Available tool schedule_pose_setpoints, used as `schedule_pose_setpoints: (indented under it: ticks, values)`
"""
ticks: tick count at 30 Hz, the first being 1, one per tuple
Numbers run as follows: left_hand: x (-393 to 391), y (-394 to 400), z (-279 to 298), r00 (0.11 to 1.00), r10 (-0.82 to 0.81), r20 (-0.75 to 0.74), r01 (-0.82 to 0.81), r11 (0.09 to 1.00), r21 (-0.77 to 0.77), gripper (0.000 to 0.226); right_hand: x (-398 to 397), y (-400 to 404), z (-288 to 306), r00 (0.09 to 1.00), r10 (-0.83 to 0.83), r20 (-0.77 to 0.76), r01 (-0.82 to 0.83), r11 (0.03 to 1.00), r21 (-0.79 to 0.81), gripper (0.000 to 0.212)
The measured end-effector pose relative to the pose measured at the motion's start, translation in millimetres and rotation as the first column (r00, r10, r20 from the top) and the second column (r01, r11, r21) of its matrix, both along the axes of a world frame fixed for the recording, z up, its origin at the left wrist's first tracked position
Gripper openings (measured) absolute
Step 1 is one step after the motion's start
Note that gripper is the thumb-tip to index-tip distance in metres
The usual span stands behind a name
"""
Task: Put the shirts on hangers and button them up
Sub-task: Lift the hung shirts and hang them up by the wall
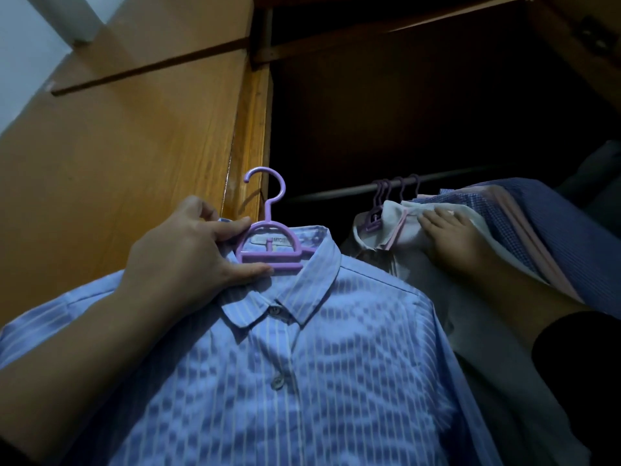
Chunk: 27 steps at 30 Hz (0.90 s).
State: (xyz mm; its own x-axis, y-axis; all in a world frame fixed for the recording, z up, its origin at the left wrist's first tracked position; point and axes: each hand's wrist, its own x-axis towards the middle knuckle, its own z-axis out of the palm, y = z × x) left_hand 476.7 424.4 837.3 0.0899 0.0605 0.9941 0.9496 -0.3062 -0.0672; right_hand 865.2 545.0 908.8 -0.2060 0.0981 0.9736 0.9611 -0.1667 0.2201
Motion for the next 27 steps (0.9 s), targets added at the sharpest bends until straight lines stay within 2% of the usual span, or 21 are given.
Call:
schedule_pose_setpoints:
  ticks: [3,6,9,10,13,17,23,25,27]
  values:
    - [2.0,-0.8,-5.0,1.000,-0.017,-0.013,0.017,1.000,-0.007,0.088,-11.8,-16.1,-17.3,0.952,0.303,-0.036,-0.300,0.952,0.057,0.051]
    - [2.1,-0.9,-12.2,0.999,-0.046,-0.028,0.045,0.999,-0.022,0.090,-39.9,-48.0,-52.1,0.786,0.617,-0.042,-0.615,0.787,0.050,0.044]
    - [-0.1,0.1,-18.2,0.996,-0.085,-0.024,0.084,0.996,-0.034,0.086,-76.1,-80.8,-98.1,0.666,0.744,-0.056,-0.746,0.663,-0.066,0.053]
    - [-1.2,1.2,-19.5,0.995,-0.094,-0.018,0.094,0.995,-0.032,0.082,-84.8,-88.4,-110.8,0.667,0.744,-0.026,-0.742,0.662,-0.110,0.059]
    - [-5.4,3.0,-24.4,0.991,-0.131,-0.001,0.130,0.991,-0.034,0.079,-94.2,-96.9,-132.0,0.737,0.670,0.084,-0.651,0.738,-0.177,0.084]
    - [-9.4,0.6,-30.6,0.982,-0.190,-0.012,0.190,0.982,-0.021,0.088,-95.5,-102.5,-140.1,0.798,0.597,0.086,-0.571,0.793,-0.210,0.107]
    - [-8.1,2.2,-38.9,0.940,-0.336,-0.051,0.336,0.942,-0.018,0.077,-89.4,-122.7,-146.2,0.884,0.445,0.145,-0.430,0.894,-0.125,0.104]
    - [-7.6,1.5,-36.9,0.905,-0.421,-0.059,0.414,0.905,-0.098,0.084,-79.1,-128.2,-145.1,0.920,0.362,0.151,-0.353,0.932,-0.086,0.103]
    - [-11.7,1.8,-35.1,0.903,-0.424,-0.067,0.412,0.900,-0.141,0.091,-62.7,-133.3,-144.3,0.950,0.292,0.113,-0.285,0.956,-0.075,0.104]
